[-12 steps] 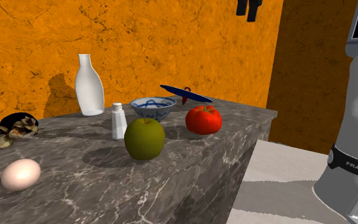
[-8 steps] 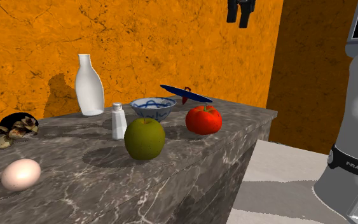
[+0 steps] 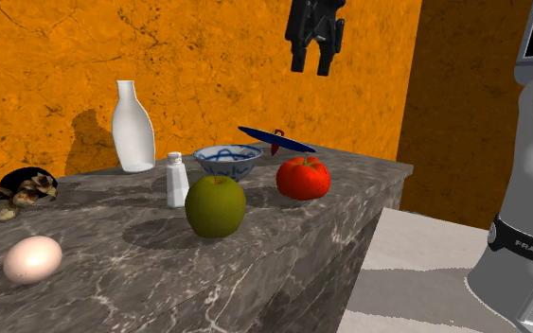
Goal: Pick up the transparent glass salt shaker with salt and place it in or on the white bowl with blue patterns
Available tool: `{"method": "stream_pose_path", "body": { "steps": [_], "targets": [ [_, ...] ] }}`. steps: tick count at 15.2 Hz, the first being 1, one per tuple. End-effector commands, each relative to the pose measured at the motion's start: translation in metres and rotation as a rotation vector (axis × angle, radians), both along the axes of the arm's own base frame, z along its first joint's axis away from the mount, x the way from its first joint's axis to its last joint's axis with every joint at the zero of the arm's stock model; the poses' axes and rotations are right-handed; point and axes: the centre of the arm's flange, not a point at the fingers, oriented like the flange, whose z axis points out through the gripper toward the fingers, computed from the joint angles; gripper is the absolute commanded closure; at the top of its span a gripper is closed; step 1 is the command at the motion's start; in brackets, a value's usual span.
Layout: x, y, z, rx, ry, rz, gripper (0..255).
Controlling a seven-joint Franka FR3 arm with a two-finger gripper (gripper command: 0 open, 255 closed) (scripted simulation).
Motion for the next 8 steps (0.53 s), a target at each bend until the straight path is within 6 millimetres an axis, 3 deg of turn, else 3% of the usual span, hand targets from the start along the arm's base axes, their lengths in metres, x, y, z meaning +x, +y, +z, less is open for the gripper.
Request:
{"method": "stream_pose_path", "body": {
  "steps": [1,8],
  "targets": [
    [0.017,0.014,-0.016,0.007,-0.014,-0.01,0],
    [0.071,0.058,-0.069,0.026,-0.056,-0.043,0]
  ]
}}
